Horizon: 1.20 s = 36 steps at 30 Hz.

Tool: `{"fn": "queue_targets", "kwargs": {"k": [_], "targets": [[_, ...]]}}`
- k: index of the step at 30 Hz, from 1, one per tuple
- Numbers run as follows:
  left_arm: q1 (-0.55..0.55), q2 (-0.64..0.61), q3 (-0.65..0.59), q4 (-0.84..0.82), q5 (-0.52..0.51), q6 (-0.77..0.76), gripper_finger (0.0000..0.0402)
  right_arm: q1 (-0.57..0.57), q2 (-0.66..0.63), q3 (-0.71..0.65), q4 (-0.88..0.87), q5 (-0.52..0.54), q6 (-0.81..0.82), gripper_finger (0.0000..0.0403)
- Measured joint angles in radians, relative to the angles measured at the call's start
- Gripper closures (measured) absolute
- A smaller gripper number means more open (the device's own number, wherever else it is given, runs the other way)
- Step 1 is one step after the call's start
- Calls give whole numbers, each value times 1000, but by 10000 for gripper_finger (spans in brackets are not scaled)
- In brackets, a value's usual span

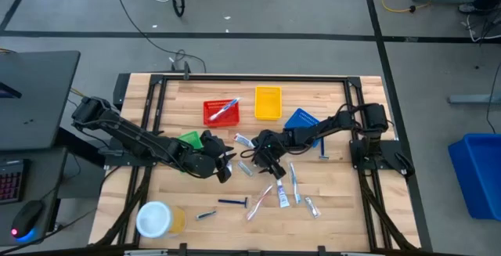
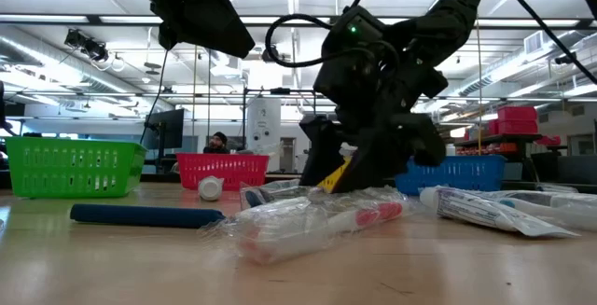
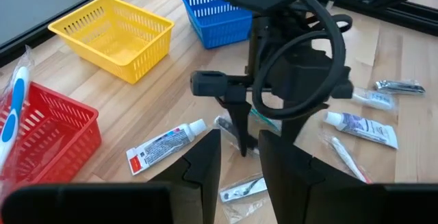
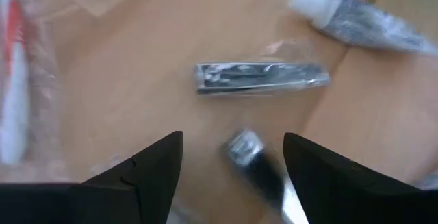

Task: Pick & Place Travel size toiletries
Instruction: Put the silver nail cutter into the yellow bin

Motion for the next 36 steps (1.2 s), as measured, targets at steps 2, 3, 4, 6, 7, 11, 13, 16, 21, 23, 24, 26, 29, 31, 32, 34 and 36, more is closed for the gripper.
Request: {"fn": "queue_targets", "kwargs": {"k": [2,3,4,6,7,11,13,16,21,23,24,26,29,31,32,34,36], "targets": [[0,0,0,-3,0,0,294,-3,-1,0,1,32,-24,145],[0,0,0,-3,0,0,294,-6,-1,0,-2,46,-26,148],[0,0,0,0,0,0,294,-9,-1,0,-2,52,-29,152],[0,0,0,-1,0,0,294,-14,2,0,-9,44,-30,164],[0,0,0,-1,0,0,294,-15,5,1,-14,38,-29,172],[0,0,0,0,0,18,294,-16,5,3,-53,34,-29,213],[0,0,0,0,0,33,294,-16,5,3,-62,34,-29,232],[0,0,0,0,0,35,294,-16,5,3,-65,34,-29,250],[0,0,0,0,0,35,294,-17,-3,-2,-22,49,-21,255],[0,0,0,0,0,34,294,-17,-15,-2,4,81,-22,249],[0,0,0,0,0,34,294,-16,-26,-2,6,87,-23,244],[0,0,0,1,2,34,294,-11,-48,3,12,107,-22,231],[0,0,0,2,3,29,294,-3,-90,3,-29,125,-23,207],[0,0,0,1,7,17,294,-3,-122,3,-59,123,-23,188],[0,0,0,2,8,11,294,-1,-137,3,-82,127,-30,178],[0,0,0,2,8,11,294,-3,-155,3,-119,164,-78,158],[0,0,0,1,8,11,294,-15,-160,3,-146,195,-138,140]]}}
